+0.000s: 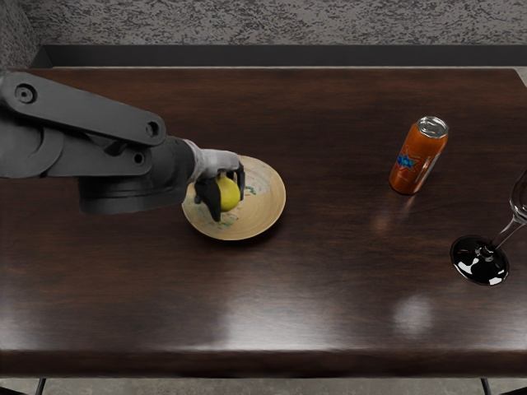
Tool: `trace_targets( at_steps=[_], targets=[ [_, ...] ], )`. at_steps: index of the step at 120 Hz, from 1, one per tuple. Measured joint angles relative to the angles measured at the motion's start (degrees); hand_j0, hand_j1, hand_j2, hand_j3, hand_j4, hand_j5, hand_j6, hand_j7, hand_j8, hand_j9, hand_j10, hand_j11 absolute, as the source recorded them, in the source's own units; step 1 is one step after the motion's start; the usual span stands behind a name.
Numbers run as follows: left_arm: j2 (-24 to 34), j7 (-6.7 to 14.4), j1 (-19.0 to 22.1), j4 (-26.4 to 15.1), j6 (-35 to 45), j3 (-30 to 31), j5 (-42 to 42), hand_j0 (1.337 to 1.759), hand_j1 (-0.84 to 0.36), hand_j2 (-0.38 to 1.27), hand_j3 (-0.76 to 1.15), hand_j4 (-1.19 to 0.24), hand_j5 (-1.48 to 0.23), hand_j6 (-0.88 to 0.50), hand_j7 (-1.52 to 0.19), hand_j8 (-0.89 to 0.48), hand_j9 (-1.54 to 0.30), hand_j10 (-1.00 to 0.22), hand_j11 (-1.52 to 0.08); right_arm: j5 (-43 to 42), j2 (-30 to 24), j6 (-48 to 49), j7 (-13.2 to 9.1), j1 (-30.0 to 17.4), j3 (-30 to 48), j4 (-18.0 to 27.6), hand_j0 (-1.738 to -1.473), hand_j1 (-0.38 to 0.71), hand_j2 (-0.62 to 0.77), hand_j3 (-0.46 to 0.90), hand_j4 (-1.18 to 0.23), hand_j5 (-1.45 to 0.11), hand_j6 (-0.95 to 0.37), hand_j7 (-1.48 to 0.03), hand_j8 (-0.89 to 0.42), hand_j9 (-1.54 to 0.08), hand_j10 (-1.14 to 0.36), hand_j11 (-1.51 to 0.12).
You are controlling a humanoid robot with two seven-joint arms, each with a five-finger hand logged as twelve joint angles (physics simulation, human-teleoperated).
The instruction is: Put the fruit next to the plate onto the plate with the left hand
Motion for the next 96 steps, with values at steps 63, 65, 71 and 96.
trace_targets(
  at_steps=[63,65,71,96],
  targets=[
    [-4.42,0.07,3.71,8.16,0.28,-0.78,0.40,1.631,-0.57,0.45,0.00,-0.34,-1.17,-0.04,-1.22,-0.16,-1.15,-0.73,-1.16,0.00,0.00,0.00,0.00,0.00,0.00,0.00,-1.658,-0.31,-0.01,0.00,-0.04,-0.05,-0.04,-0.05,-0.04,-0.05,-0.04,-0.05],
    [-4.42,0.07,3.92,8.25,0.29,-0.74,0.42,1.632,-0.57,0.45,0.00,-0.35,-1.15,-0.05,-1.20,-0.17,-1.13,-0.73,-1.14,0.00,0.00,0.00,0.00,0.00,0.00,0.00,-1.658,-0.31,-0.01,0.00,-0.04,-0.05,-0.04,-0.05,-0.04,-0.05,-0.04,-0.05],
    [-4.50,0.08,4.32,8.58,0.31,-0.64,0.41,1.635,-0.55,0.44,0.00,-0.38,-1.09,-0.10,-1.13,-0.20,-1.07,-0.71,-1.08,0.00,0.00,0.00,0.00,0.01,0.00,-0.01,-1.658,-0.31,-0.01,0.00,-0.04,-0.05,-0.04,-0.05,-0.04,-0.05,-0.04,-0.05],
    [-5.55,0.03,5.56,10.18,0.36,-0.52,0.48,1.650,-0.28,0.21,0.00,-0.46,-0.73,-0.28,-0.75,-0.33,-0.72,-0.51,-0.72,0.00,0.00,0.00,0.00,0.00,0.00,0.00,-1.658,-0.31,-0.01,0.00,-0.04,-0.05,-0.04,-0.05,-0.04,-0.05,-0.04,-0.05]
  ],
)
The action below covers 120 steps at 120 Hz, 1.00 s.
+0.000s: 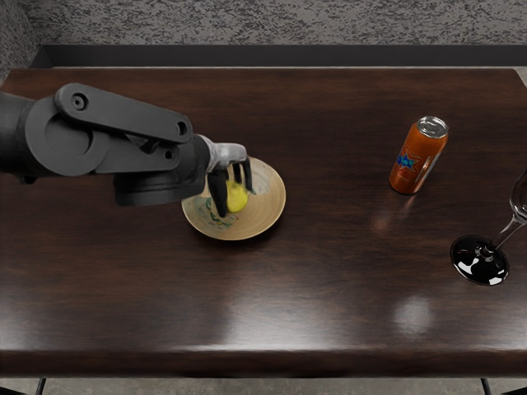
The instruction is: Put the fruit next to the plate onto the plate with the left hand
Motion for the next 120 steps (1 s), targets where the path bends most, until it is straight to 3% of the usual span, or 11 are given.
trace_targets(
  at_steps=[24,40,55,68,95,120],
  targets=[
    [1.72,-0.08,-0.08,1.18,0.02,-0.10,-0.26,1.655,-0.08,0.11,0.00,-0.34,-0.49,-0.27,-0.49,-0.29,-0.48,-0.36,-0.48,0.00,0.00,0.00,0.00,-0.01,0.00,0.00,-1.658,-0.31,-0.01,0.00,-0.04,-0.05,-0.04,-0.05,-0.04,-0.05,-0.04,-0.05],
    [16.97,-0.09,0.96,1.02,-4.75,-6.39,-4.30,1.656,-0.03,0.08,0.00,-0.30,-0.42,-0.26,-0.42,-0.27,-0.41,-0.31,-0.41,0.00,0.00,0.00,0.00,0.00,0.00,0.00,-1.658,-0.31,-0.01,0.00,-0.04,-0.05,-0.04,-0.05,-0.04,-0.05,-0.04,-0.05],
    [35.79,-0.09,7.25,1.05,-20.94,-14.25,-15.60,1.657,0.00,0.07,0.00,-0.28,-0.38,-0.26,-0.38,-0.27,-0.38,-0.29,-0.38,0.00,0.00,0.00,0.00,0.00,0.00,0.00,-1.658,-0.31,-0.01,0.00,-0.04,-0.05,-0.04,-0.05,-0.04,-0.05,-0.04,-0.05],
    [43.06,-0.04,14.02,1.16,-36.14,-21.28,-20.01,1.658,0.02,0.06,0.00,-0.27,-0.36,-0.26,-0.36,-0.26,-0.36,-0.27,-0.36,0.00,0.00,0.00,0.00,0.00,0.00,0.00,-1.658,-0.31,-0.01,0.00,-0.04,-0.05,-0.04,-0.05,-0.04,-0.05,-0.04,-0.05],
    [45.70,-0.03,27.73,3.62,-44.90,-34.20,-26.84,1.658,0.04,0.05,0.00,-0.26,-0.34,-0.25,-0.34,-0.25,-0.34,-0.26,-0.34,0.00,0.00,0.00,0.00,0.00,0.00,0.00,-1.658,-0.31,-0.01,0.00,-0.04,-0.05,-0.04,-0.05,-0.04,-0.05,-0.04,-0.05],
    [47.53,-0.05,32.42,8.66,-45.90,-39.34,-32.68,1.658,0.05,0.05,0.00,-0.25,-0.33,-0.25,-0.33,-0.25,-0.33,-0.25,-0.33,0.00,0.00,0.00,0.00,0.01,0.00,0.00,-1.658,-0.31,-0.01,0.00,-0.04,-0.05,-0.04,-0.05,-0.04,-0.05,-0.04,-0.05]
  ],
)
